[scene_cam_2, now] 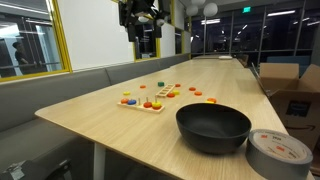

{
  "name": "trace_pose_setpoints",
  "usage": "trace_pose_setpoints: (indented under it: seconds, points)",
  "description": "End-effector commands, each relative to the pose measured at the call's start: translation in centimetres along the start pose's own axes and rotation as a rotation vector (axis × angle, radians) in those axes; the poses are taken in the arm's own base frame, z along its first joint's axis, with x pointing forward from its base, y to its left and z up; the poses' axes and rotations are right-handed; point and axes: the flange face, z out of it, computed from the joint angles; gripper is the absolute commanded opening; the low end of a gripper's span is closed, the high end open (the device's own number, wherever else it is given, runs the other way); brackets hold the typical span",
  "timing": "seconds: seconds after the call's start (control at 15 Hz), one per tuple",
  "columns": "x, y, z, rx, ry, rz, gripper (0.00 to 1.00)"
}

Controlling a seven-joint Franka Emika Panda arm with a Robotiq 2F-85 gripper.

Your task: Detach the yellow disc from the second rod from the right and put it on the table

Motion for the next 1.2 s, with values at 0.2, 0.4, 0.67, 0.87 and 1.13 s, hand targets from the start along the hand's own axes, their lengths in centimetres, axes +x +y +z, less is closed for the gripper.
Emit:
trace_pose_setpoints:
  seconds: [0.2,0.4,0.67,0.87,1.13]
  points:
    - [-2.9,1.0,-0.6,0.06,0.088,-0.076,1.0]
    - [-2.9,0.9,-0.3,0.058,0.077,-0.077,1.0]
    - [-2.7,0.8,0.2,0.056,0.063,-0.078,1.0]
    - [-2.7,0.8,0.2,0.056,0.063,-0.078,1.0]
    - [-2.7,0.8,0.2,0.056,0.063,-0.078,1.0]
